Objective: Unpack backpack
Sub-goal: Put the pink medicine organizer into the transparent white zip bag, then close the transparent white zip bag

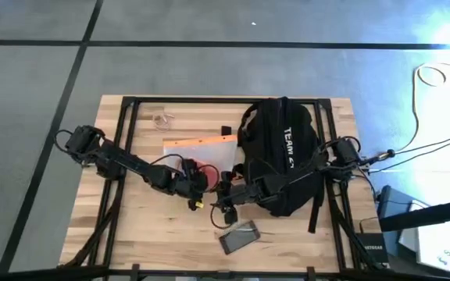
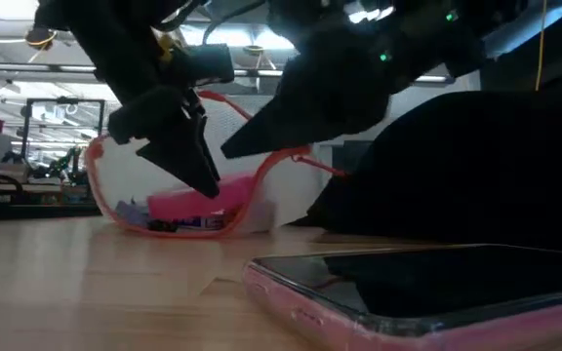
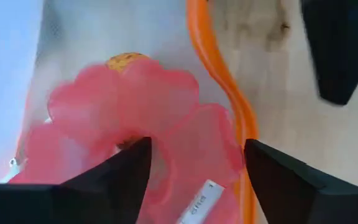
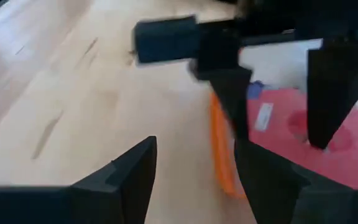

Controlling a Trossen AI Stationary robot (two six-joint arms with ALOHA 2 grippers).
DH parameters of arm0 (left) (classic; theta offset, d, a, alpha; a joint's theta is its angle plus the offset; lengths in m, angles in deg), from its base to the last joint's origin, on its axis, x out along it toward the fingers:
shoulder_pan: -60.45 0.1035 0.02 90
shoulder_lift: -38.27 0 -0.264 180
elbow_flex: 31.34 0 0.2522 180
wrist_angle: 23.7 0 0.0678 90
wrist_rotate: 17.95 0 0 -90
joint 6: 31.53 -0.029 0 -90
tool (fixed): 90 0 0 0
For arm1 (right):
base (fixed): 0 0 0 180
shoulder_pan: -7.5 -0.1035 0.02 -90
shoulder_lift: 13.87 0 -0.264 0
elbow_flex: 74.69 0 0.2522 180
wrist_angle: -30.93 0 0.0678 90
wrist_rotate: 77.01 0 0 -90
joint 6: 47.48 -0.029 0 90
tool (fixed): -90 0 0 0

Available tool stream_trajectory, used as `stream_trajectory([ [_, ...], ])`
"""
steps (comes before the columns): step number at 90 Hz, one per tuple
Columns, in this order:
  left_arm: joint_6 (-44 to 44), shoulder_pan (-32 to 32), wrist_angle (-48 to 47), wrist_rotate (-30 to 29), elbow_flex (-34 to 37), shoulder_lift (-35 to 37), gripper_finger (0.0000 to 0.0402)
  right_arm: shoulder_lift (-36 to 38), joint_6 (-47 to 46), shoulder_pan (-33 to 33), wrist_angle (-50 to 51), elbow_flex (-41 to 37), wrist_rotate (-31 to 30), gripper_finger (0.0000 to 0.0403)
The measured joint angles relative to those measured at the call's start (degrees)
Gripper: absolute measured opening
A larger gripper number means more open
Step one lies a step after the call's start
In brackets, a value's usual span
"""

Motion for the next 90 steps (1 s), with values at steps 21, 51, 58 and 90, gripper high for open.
stream_trajectory([
  [21, -0.27, 1.08, -1.05, -0.85, 0.0, 0.0, 0.0279, -0.17, -1.11, 0.68, -0.14, 0.02, -0.08, 0.0198],
  [51, -1.37, -1.83, -4.49, -11.32, -0.86, 0.0, 0.028, -0.17, -3.8, 1.44, -0.01, 0.02, 0.38, 0.0198],
  [58, -2.71, -3.89, -4.16, -16.07, -1.86, 0.0, 0.028, -0.17, -4.0, 1.88, 0.01, 0.02, 0.75, 0.0198],
  [90, -6.75, -12.81, -4.37, -34.73, -5.45, 0.0, 0.028, 1.86, -1.72, 1.02, 2.13, 1.54, 0.65, 0.0196],
])
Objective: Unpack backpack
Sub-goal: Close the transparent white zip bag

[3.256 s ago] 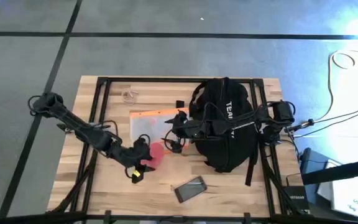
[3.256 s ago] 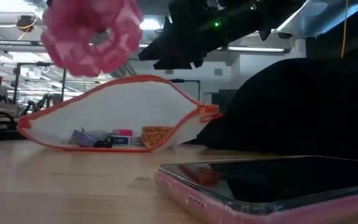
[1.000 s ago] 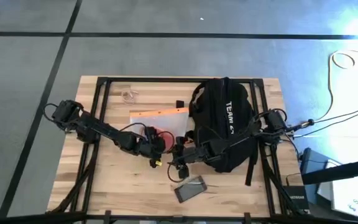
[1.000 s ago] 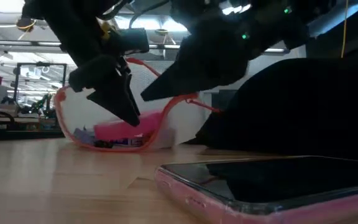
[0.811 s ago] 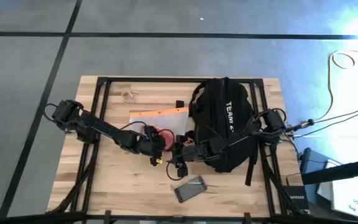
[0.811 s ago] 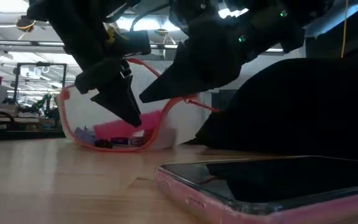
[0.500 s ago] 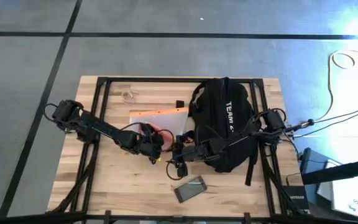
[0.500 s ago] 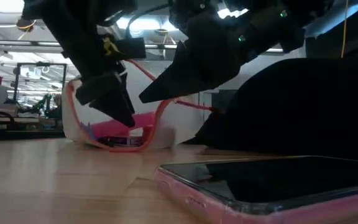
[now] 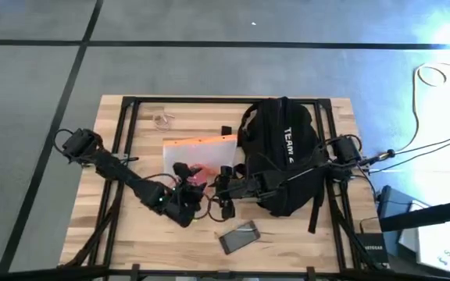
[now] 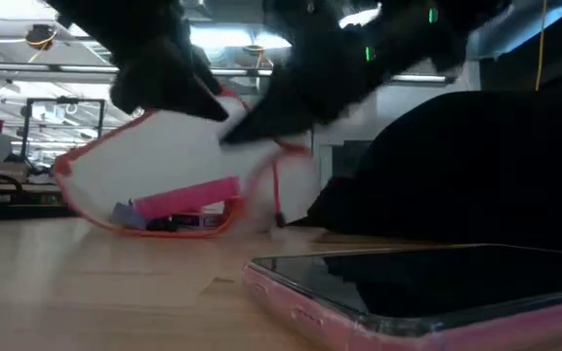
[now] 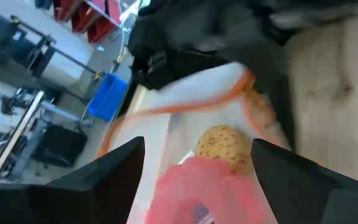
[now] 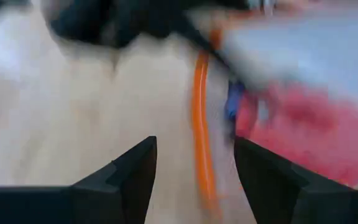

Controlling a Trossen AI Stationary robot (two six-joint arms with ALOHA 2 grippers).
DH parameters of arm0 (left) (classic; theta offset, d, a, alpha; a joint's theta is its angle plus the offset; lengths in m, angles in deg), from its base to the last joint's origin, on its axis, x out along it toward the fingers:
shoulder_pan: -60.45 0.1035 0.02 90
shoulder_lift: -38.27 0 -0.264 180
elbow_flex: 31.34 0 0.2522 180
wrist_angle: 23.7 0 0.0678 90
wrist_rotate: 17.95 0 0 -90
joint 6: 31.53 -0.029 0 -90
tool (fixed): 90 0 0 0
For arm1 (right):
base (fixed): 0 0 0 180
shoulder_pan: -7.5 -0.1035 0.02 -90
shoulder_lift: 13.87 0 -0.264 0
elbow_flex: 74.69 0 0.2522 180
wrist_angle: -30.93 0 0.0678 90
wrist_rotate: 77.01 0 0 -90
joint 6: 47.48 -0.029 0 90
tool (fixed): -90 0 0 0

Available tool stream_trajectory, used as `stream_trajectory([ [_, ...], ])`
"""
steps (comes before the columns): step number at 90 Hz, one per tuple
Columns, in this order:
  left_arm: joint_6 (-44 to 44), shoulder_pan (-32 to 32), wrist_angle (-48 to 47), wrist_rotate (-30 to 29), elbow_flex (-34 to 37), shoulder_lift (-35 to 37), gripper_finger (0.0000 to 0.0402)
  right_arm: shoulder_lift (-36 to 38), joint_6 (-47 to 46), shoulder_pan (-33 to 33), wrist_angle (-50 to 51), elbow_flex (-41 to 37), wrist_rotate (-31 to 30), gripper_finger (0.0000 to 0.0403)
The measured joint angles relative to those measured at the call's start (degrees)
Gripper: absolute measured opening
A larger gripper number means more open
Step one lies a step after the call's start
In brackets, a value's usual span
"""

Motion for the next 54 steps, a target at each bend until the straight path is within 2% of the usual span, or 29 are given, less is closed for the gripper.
stream_trajectory([
  [5, 0.43, -0.65, 0.14, 1.07, -0.59, 0.01, 0.028, 1.8, 3.75, -1.33, 0.27, 0.77, -0.04, 0.0192],
  [12, 1.78, -1.08, 0.54, 3.25, -1.14, 0.07, 0.028, 4.18, 8.37, -3.55, 6.89, 2.18, -2.22, 0.0182],
  [28, 5.91, -1.41, 0.42, 5.37, -1.15, 0.07, 0.028, 8.84, 16.15, -9.58, 21.57, 3.9, -24.14, 0.0151],
  [34, 6.86, -1.37, 0.43, 5.46, -1.15, 0.07, 0.028, 9.19, 17.31, -10.86, 25.63, 3.59, -29.37, 0.0142],
  [41, 7.74, -1.14, 0.44, 5.5, -1.15, 0.07, 0.028, 8.79, 17.55, -11.1, 29.9, 2.37, -28.64, 0.0135],
  [54, 8.67, -0.71, 0.44, 5.56, -1.12, 0.07, 0.028, 7.15, 18.98, -10.02, 30.96, -0.29, -19.88, 0.0133],
])
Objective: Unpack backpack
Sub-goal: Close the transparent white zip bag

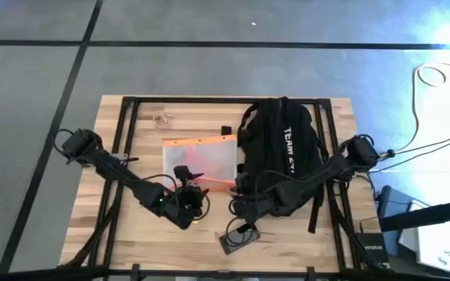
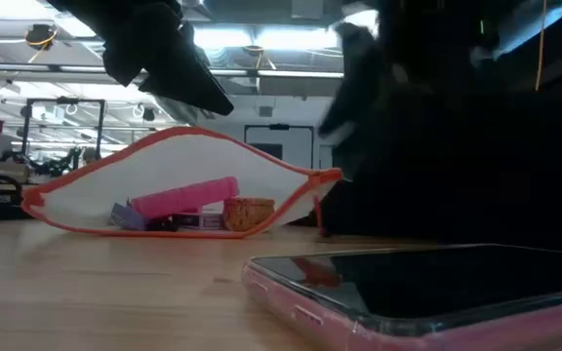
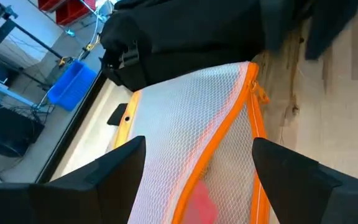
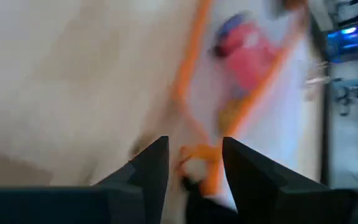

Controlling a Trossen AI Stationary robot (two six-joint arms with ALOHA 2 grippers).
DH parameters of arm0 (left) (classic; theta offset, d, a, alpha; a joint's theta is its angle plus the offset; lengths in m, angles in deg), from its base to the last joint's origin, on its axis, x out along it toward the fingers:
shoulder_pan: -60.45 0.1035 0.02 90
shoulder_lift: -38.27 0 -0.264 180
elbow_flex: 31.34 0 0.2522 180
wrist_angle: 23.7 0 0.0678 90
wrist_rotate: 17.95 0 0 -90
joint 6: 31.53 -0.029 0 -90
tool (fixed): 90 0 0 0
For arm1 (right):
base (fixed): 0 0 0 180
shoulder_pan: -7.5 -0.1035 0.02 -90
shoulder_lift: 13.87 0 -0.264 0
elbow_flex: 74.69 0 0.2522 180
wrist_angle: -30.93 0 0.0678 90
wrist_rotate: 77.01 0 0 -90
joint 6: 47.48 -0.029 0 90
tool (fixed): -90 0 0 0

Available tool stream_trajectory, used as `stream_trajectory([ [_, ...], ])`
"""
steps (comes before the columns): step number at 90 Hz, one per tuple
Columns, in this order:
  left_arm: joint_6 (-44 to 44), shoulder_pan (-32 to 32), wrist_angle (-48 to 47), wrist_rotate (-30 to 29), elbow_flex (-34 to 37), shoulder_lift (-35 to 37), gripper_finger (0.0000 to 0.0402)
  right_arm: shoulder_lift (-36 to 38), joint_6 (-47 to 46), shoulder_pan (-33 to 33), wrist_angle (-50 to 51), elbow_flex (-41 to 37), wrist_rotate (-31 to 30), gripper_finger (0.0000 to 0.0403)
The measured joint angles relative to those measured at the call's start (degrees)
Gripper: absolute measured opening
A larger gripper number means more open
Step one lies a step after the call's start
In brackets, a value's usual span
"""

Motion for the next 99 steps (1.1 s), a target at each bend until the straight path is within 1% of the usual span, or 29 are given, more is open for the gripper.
stream_trajectory([
  [4, 0.24, 0.2, -0.03, 0.01, 0.0, -0.02, 0.028, -0.94, 0.11, -0.09, 0.03, -0.63, -0.62, 0.0133],
  [13, 1.08, 0.53, 0.15, 0.1, 0.02, -0.02, 0.028, -1.84, 0.05, -0.2, -1.57, -0.9, -6.57, 0.0133],
  [21, 0.37, 0.78, 1.97, 1.9, 0.02, -0.02, 0.028, -2.93, 1.27, 0.0, -3.69, -1.3, -7.15, 0.0133],
  [33, -2.22, 1.25, 4.88, 5.07, 0.02, -0.02, 0.028, -5.24, 1.84, 0.37, -3.89, -1.53, -8.85, 0.0133],
  [46, -2.55, 1.77, 5.78, 5.69, 0.07, -0.02, 0.028, -7.4, 1.7, 0.24, -4.58, -1.53, -17.01, 0.0133],
  [53, -2.55, 1.96, 5.72, 5.73, 0.07, -0.02, 0.028, -7.44, 1.47, 0.22, -4.7, -1.49, -20.02, 0.0133],
  [71, -2.75, 2.28, 5.67, 6.01, 0.11, -0.02, 0.028, -7.41, 1.36, 0.24, -4.56, -1.46, -20.69, 0.013],
  [77, -2.87, 2.26, 5.67, 6.01, 0.11, -0.02, 0.028, -7.41, 1.26, 0.24, -4.64, -1.46, -20.59, 0.0118],
  [83, -2.86, 2.26, 5.65, 6.01, 0.11, -0.02, 0.028, -7.41, 1.06, 0.26, -4.82, -1.46, -19.96, 0.0096],
  [99, -2.84, 2.26, 5.65, 6.01, 0.11, -0.04, 0.028, -7.41, 0.82, 1.07, -5.97, -1.46, -15.07, 0.0016],
])
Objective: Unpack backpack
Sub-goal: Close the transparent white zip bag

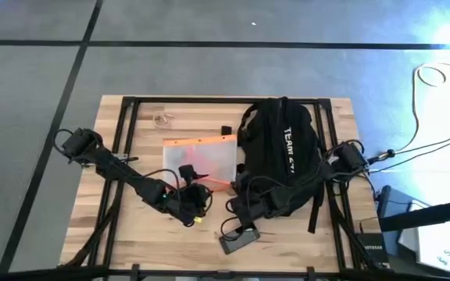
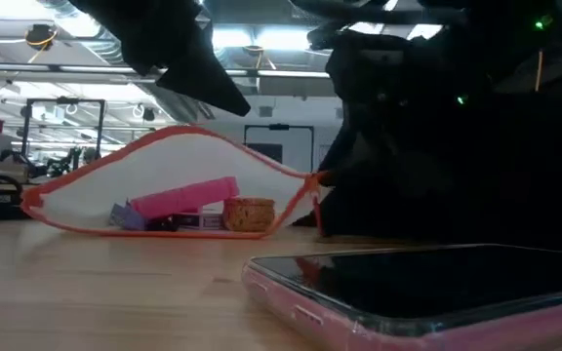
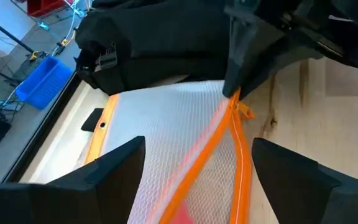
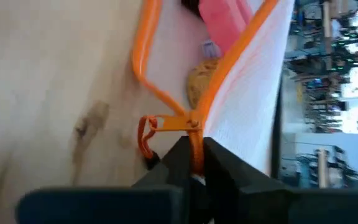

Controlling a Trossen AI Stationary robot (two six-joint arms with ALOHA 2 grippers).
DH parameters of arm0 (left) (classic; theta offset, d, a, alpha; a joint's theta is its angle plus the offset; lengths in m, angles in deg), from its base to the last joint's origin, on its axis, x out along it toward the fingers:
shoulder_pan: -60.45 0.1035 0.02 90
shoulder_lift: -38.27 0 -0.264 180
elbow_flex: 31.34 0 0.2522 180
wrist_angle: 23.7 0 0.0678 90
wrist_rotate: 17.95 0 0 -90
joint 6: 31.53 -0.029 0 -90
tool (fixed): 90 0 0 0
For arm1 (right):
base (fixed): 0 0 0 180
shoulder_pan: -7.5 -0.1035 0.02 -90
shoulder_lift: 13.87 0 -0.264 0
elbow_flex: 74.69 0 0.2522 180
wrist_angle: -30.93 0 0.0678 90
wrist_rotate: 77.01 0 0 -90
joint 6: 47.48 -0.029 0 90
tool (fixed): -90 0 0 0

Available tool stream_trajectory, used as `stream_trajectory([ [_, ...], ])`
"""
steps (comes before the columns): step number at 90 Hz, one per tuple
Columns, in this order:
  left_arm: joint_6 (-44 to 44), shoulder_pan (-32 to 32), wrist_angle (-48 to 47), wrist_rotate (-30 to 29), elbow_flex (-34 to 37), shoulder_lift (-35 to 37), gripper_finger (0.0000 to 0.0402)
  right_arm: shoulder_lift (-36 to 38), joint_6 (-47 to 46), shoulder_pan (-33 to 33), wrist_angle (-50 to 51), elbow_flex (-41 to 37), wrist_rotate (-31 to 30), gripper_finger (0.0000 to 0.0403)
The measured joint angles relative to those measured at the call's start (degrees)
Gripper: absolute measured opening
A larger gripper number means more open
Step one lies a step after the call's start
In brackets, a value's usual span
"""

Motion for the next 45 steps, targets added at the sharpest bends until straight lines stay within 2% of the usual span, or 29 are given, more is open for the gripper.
stream_trajectory([
  [7, 0.0, 0.0, 0.0, 0.0, 0.0, -0.02, 0.028, 0.0, 0.02, 0.13, -2.78, -0.01, 0.9, 0.001],
  [19, 2.03, 0.0, 0.12, 0.0, 0.0, -0.02, 0.028, 0.05, 0.15, 0.78, -9.14, 0.83, -1.84, 0.0017],
  [45, 12.65, -1.09, 6.97, 1.62, 0.02, -0.02, 0.028, 2.87, 0.44, 4.89, -9.08, 4.56, -0.12, 0.0005],
])
